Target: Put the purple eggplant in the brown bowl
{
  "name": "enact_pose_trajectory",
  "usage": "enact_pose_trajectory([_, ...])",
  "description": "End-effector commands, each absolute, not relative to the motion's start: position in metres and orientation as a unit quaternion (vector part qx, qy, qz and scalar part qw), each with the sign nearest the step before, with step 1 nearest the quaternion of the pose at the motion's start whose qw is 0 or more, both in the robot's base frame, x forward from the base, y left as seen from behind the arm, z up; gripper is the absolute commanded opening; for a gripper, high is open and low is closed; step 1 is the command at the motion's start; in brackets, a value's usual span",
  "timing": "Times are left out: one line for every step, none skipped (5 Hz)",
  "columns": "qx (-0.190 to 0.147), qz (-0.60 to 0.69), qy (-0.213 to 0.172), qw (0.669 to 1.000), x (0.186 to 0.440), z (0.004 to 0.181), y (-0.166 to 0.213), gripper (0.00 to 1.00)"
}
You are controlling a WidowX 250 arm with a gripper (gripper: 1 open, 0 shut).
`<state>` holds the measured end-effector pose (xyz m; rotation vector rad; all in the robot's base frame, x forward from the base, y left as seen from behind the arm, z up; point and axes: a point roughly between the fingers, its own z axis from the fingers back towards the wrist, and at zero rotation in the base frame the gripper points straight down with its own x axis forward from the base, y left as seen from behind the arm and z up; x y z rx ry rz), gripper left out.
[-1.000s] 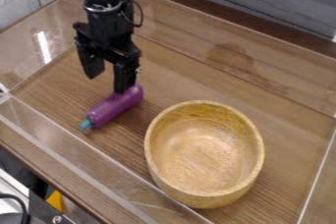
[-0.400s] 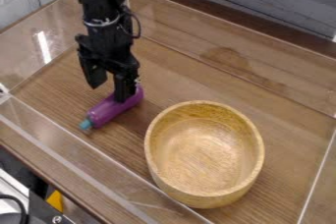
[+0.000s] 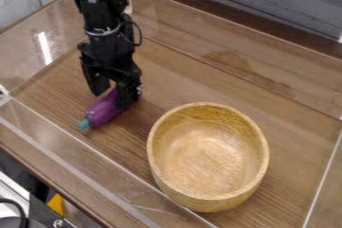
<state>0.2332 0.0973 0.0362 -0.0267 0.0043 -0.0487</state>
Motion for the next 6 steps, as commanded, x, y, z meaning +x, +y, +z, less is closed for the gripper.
enact_pose_trajectory([-0.009,-0.023,-0.017,1.000,0.237,0.039,0.102,1.00])
enact_pose_trajectory([-0.011,-0.025,-0.020,0.999,0.237,0.036,0.101,1.00])
enact_pose_trajectory([-0.014,-0.027,-0.025,0.999,0.238,0.034,0.099,0.00])
enact_pose_trajectory([-0.019,-0.027,-0.032,0.999,0.236,0.039,0.096,0.00])
enact_pose_trajectory([-0.022,-0.027,-0.037,0.999,0.234,0.044,0.093,0.00])
enact_pose_trajectory([-0.027,-0.021,-0.033,0.999,0.232,0.050,0.090,0.00])
